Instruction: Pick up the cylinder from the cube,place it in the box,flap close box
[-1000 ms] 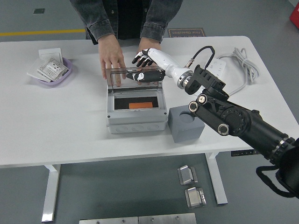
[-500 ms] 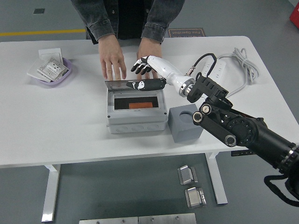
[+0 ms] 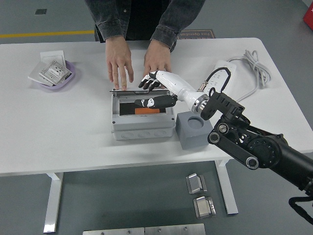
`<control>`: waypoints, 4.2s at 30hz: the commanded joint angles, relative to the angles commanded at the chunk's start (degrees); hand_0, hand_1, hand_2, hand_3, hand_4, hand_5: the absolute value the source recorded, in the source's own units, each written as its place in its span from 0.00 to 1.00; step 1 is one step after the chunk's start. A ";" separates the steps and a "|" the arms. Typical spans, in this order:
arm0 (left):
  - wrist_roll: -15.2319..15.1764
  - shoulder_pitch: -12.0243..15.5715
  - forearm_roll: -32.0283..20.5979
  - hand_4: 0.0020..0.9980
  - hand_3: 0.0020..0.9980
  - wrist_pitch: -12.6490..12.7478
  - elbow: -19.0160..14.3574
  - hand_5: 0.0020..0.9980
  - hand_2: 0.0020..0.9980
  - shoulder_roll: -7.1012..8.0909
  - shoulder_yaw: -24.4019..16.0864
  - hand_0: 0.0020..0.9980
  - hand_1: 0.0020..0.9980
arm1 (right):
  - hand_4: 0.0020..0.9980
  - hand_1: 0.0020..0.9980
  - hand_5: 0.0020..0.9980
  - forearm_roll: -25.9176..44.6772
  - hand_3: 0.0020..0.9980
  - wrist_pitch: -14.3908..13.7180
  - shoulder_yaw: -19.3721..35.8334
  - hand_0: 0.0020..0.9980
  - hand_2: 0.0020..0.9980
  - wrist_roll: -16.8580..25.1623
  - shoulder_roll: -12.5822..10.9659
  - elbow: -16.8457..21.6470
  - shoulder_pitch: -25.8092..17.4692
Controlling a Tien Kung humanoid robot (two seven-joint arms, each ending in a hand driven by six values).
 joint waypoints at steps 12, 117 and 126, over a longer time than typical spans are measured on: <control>-0.08 -0.04 0.20 0.73 0.78 0.02 0.00 0.44 0.71 -0.09 -0.13 0.72 0.74 | 0.87 0.57 0.50 -1.19 0.63 0.32 1.66 0.62 0.62 -0.88 0.00 2.23 -1.38; 9.25 0.98 3.15 0.79 0.92 -6.60 0.00 0.48 0.84 0.21 -4.99 0.85 0.86 | 1.00 0.88 0.79 21.90 0.82 7.13 38.87 0.98 0.89 9.71 0.36 20.81 -36.28; 7.60 0.54 6.61 0.80 0.93 -10.45 0.00 0.50 0.90 0.48 -9.50 0.87 0.89 | 1.00 0.88 0.83 22.05 0.81 6.78 39.74 1.00 0.89 9.52 0.52 20.24 -36.92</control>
